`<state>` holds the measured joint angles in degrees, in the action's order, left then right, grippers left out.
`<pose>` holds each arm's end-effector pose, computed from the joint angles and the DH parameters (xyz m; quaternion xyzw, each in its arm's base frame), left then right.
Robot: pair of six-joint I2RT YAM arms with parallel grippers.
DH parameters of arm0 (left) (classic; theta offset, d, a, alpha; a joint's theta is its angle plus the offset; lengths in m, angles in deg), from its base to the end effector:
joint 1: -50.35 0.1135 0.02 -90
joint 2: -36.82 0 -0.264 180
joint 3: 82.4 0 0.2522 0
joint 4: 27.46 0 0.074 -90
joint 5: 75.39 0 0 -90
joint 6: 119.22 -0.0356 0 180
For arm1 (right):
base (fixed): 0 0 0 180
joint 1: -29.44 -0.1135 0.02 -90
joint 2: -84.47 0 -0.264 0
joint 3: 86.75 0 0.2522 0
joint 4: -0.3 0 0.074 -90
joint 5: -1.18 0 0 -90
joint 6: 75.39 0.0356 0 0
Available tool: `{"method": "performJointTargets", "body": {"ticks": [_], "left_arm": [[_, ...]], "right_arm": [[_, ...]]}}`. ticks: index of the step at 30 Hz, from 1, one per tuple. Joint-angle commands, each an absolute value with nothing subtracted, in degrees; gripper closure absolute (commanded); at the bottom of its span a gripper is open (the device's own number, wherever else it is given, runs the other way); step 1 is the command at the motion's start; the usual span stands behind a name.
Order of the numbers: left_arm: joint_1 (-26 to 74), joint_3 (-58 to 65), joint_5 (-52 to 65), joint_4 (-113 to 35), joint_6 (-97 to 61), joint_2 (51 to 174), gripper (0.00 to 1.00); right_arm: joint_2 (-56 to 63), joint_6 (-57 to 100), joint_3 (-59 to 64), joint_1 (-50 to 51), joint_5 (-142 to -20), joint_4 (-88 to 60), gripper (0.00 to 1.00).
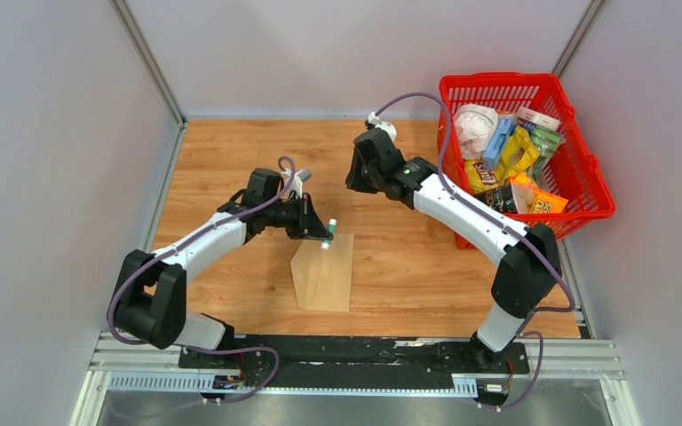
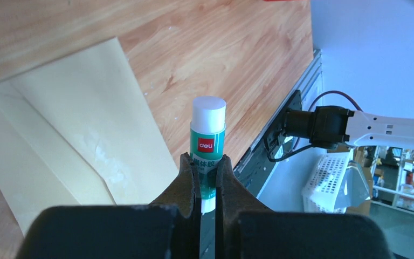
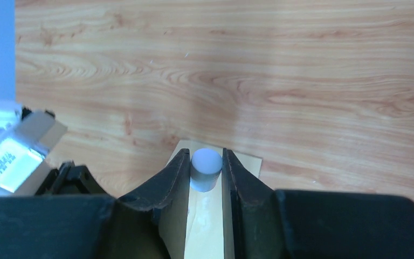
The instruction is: Place the letter into the envelope and seal it
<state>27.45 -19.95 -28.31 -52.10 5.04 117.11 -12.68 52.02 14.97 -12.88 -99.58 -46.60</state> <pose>0.2571 -0.1349 0.2289 0.0624 0.8622 -0.4734 0.1691 0.2890 0.2542 0.3222 -0.0012 0.9115 0.1921 0.3638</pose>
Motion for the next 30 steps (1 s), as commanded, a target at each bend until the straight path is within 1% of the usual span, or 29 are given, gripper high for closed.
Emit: {"method": "performJointTargets", "body": {"ticks": [1, 5, 11, 18, 22, 26, 30], "left_arm": [[27.23, -20.12, -28.72, -54.23, 4.26, 116.63, 1.00], [27.23, -19.77, -27.50, -55.55, 4.00, 115.23, 1.00], [27.23, -18.10, -25.56, -57.92, 3.65, 111.97, 1.00], [27.23, -17.84, -25.12, -58.01, 4.00, 110.48, 1.00], [27.23, -17.84, -25.12, -58.01, 4.26, 110.12, 1.00], [27.23, -17.92, -25.29, -58.10, 4.35, 109.68, 1.00], [27.23, -18.10, -25.29, -58.19, 4.35, 109.42, 1.00]], "right_arm": [[-12.56, 50.91, 16.13, -11.87, -103.05, -43.95, 0.78], [-14.23, 50.12, 15.34, -10.29, -104.02, -45.62, 0.77], [-16.86, 49.85, 10.07, -8.61, -104.72, -45.45, 0.73], [-23.81, 48.62, 8.57, -7.47, -107.01, -45.80, 0.73], [-26.62, 47.13, 8.83, -7.21, -107.36, -46.06, 0.68], [-28.82, 46.95, 9.71, -6.51, -106.05, -47.47, 0.67], [-29.44, 47.04, 9.71, -6.24, -105.87, -48.17, 0.63]]}}
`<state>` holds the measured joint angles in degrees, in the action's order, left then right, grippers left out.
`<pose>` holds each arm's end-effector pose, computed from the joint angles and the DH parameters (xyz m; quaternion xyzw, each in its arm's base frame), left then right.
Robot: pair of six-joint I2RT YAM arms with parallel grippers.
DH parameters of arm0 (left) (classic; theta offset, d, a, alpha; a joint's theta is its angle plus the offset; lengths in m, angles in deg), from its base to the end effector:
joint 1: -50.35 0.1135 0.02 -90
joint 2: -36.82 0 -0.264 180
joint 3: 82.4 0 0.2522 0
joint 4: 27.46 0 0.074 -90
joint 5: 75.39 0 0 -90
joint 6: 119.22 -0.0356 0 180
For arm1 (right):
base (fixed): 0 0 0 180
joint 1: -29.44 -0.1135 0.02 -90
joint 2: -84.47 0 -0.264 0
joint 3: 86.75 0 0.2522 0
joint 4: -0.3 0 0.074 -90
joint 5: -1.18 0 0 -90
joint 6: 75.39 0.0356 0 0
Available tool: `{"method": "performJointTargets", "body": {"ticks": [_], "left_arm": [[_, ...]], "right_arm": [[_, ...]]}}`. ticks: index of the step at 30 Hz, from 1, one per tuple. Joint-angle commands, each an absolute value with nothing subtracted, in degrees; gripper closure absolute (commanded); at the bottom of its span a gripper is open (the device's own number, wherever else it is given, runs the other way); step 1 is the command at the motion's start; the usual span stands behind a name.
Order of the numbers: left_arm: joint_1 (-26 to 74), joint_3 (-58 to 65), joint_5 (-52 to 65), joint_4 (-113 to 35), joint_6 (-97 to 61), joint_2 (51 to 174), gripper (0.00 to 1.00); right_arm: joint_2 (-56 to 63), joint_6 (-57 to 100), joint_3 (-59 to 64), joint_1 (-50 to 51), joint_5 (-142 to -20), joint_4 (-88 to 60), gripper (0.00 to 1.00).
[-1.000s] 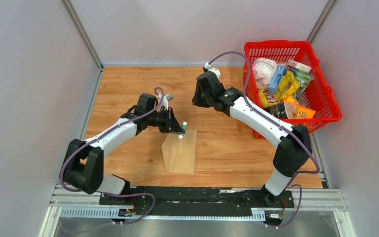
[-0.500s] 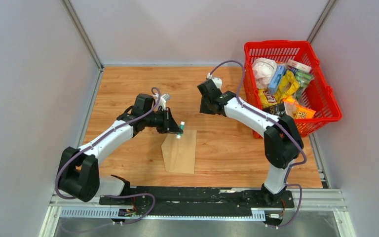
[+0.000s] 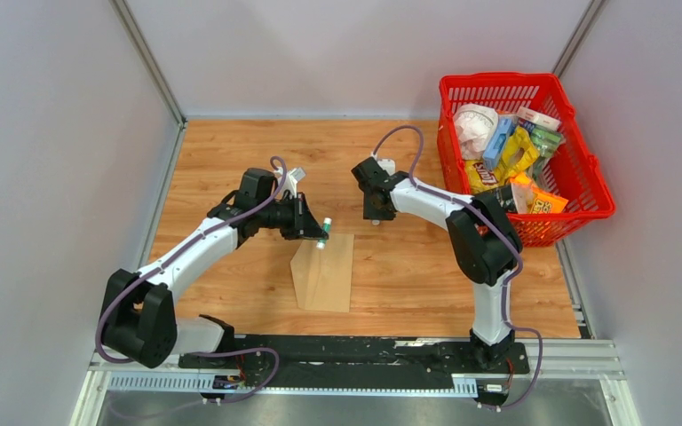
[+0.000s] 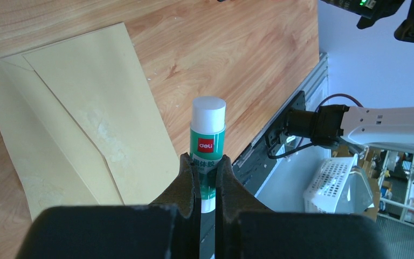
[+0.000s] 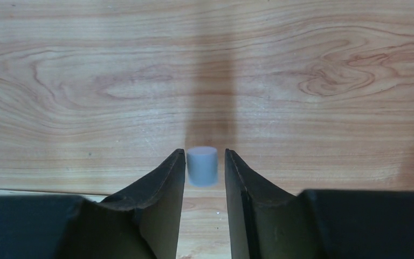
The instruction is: Place the letter into the envelope and seal it
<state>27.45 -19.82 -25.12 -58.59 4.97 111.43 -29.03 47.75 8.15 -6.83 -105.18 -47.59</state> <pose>0.2404 -0.1262 0.2461 0.0495 0.8721 -0.4525 0.1794 0.3344 0.2330 0.1760 0.0025 0.9695 0.0003 0.2451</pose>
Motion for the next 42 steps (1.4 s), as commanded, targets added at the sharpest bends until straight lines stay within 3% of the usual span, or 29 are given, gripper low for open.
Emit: {"method": "performJointTargets", "body": {"ticks": [1, 24, 30, 37, 42], "left_arm": [[27.23, -18.10, -25.21, -58.19, 4.35, 109.51, 1.00], [27.23, -17.92, -25.47, -57.57, 4.35, 110.21, 1.00], [27.23, -19.24, -25.38, -55.29, 5.23, 109.33, 1.00], [27.23, -19.95, -26.79, -50.10, 7.60, 107.84, 1.00], [27.32, -21.70, -26.26, -45.63, 9.96, 106.26, 1.00]], "right_arm": [[-29.61, 46.95, 9.71, -6.24, -105.78, -48.26, 0.63], [-27.25, 45.46, 13.49, -5.80, -105.34, -51.60, 0.59], [-17.50, 47.03, 15.16, -5.71, -100.26, -53.45, 0.55], [-3.70, 53.01, 6.91, -5.80, -86.65, -45.20, 0.53], [1.05, 57.14, 4.44, -8.43, -86.62, -42.64, 0.41]]}}
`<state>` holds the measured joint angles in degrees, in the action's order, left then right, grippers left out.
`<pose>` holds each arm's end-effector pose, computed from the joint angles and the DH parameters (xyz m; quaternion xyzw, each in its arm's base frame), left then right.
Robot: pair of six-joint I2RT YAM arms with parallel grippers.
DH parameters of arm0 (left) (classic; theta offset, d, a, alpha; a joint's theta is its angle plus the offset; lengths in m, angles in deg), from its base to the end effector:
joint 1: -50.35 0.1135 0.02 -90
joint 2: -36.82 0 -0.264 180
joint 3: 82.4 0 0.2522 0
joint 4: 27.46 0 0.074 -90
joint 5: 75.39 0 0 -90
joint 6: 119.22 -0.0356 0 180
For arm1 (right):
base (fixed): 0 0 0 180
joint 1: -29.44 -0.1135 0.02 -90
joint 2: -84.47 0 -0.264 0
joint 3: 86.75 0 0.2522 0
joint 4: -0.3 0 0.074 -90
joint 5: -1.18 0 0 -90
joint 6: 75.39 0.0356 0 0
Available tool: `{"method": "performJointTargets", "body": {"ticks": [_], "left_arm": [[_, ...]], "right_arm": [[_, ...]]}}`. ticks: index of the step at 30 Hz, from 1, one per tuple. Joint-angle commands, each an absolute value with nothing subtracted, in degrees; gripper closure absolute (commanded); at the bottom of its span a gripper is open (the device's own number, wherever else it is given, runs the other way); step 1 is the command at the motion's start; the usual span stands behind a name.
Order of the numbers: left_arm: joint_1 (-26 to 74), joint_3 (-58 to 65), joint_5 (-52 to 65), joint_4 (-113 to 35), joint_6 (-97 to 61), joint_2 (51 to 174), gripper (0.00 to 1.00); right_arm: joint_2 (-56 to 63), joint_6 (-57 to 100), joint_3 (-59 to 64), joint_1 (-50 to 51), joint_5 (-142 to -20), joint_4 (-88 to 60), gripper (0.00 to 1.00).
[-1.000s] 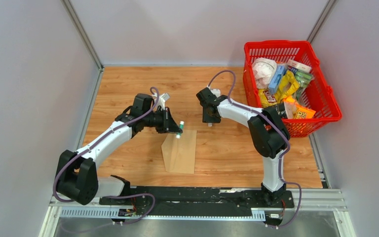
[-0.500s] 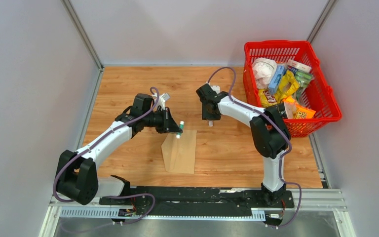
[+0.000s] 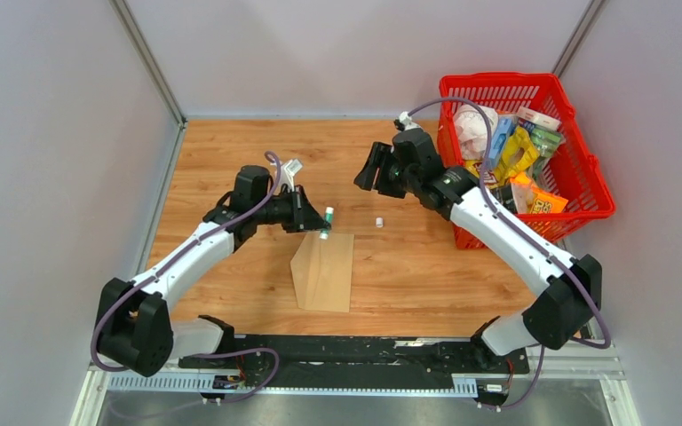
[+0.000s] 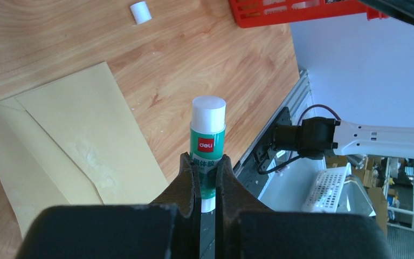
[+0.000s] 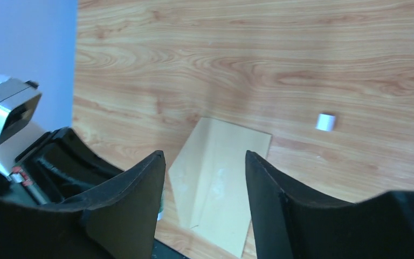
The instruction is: Place the letter into the envelope and seal it
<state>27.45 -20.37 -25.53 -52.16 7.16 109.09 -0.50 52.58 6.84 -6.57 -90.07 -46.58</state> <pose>0.2405 -0.1265 0.2622 0.0598 0.8458 -0.4792 0.2268 0.2692 0.1947 0.3464 0.0201 0.8995 0.2547 0.3544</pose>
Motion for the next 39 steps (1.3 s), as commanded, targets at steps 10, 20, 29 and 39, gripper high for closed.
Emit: {"method": "performJointTargets", "body": {"ticks": [10, 20, 29, 39], "left_arm": [[27.93, -23.20, -17.66, -38.41, 21.12, 101.43, 1.00], [27.93, -21.71, -13.87, -40.60, 26.67, 97.91, 1.00], [27.93, -20.21, -13.96, -40.96, 27.90, 96.85, 1.00], [28.02, -18.89, -13.51, -42.81, 27.73, 95.80, 1.00]], "right_arm": [[6.85, 57.41, -3.46, -14.50, -86.45, -35.01, 0.45], [7.83, 54.25, -5.94, -19.86, -86.62, -25.33, 0.44], [2.21, 51.88, 0.30, -22.06, -88.03, -26.20, 0.45], [0.27, 50.47, 2.77, -23.20, -91.98, -28.23, 0.53]]}}
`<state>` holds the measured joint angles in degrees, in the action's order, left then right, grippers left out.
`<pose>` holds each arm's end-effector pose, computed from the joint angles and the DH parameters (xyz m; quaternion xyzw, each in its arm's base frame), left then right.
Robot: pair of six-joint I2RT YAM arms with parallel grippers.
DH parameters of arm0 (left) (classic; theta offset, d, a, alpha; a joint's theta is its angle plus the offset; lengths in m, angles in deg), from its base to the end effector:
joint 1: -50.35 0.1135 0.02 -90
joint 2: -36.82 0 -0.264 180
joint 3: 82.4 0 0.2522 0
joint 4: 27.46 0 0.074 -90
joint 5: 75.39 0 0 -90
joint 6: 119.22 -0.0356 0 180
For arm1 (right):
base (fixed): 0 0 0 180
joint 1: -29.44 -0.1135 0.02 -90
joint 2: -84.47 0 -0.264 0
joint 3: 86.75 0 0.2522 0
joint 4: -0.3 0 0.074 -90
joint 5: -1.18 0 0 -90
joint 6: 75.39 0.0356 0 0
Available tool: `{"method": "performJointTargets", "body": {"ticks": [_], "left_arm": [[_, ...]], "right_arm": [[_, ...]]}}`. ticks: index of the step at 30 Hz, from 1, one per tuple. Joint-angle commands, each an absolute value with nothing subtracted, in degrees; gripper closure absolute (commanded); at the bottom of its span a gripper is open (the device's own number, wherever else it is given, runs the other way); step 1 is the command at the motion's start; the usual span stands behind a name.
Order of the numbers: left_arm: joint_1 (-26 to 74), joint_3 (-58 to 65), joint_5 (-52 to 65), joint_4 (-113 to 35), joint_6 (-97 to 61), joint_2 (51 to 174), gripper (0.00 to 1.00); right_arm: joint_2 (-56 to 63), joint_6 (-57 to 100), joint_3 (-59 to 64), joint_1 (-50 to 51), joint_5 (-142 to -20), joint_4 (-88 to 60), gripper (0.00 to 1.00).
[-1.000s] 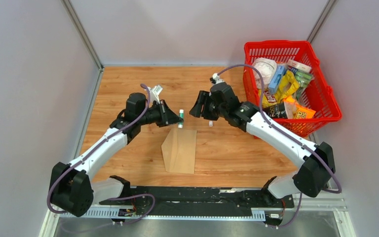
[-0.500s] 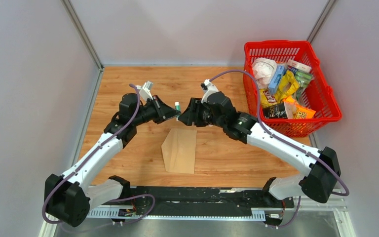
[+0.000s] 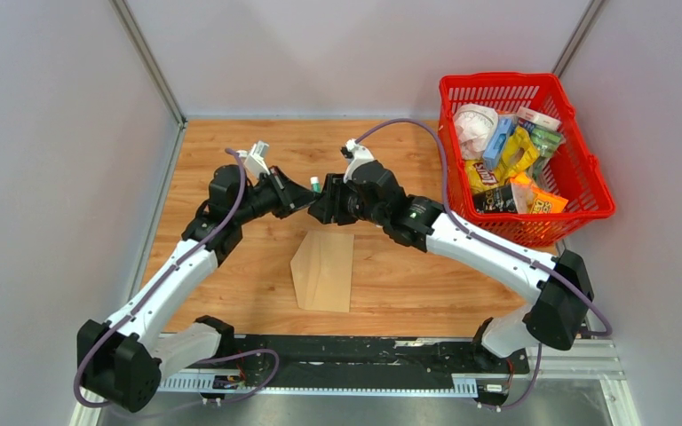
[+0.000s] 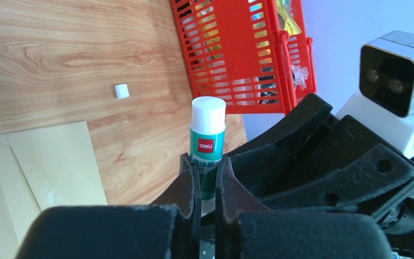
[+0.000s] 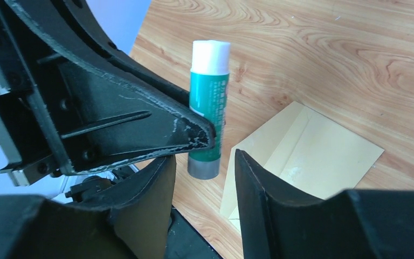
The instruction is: Place the letter into the envelope and seal it
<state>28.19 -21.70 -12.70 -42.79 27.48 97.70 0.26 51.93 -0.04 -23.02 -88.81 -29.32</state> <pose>0.2212 -0.1077 0.3151 -0.0932 0.7811 -0.5187 0.3349 0.2089 0.2719 0.3372 -0.1124 0.8457 0.3682 0.3695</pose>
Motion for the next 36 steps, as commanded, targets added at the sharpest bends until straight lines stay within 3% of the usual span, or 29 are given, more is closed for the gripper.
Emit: {"method": "performJointTargets", "body": {"ticks": [1, 12, 18, 26, 29, 36], "left_arm": [[27.93, -18.80, -13.86, -42.81, 27.82, 96.06, 1.00], [27.93, -20.47, -15.36, -39.12, 31.41, 95.97, 1.00], [27.93, -20.91, -15.63, -38.32, 32.30, 96.15, 1.00], [27.93, -21.70, -15.63, -38.15, 32.21, 96.23, 1.00], [27.93, -21.00, -15.36, -39.37, 30.99, 96.50, 1.00], [27.93, -20.74, -13.25, -40.87, 29.14, 96.50, 0.62]], "right_arm": [[0.35, 50.38, 2.68, -23.29, -92.16, -28.22, 0.53], [-0.26, 49.41, 3.38, -23.64, -95.85, -27.61, 0.54], [-0.61, 48.71, 4.00, -24.52, -97.43, -27.61, 0.68], [-0.61, 47.31, 4.61, -24.79, -98.66, -29.01, 1.00], [-0.08, 46.60, 4.35, -24.87, -98.31, -28.84, 1.00], [0.44, 45.02, 4.00, -24.79, -96.20, -28.40, 1.00]]}}
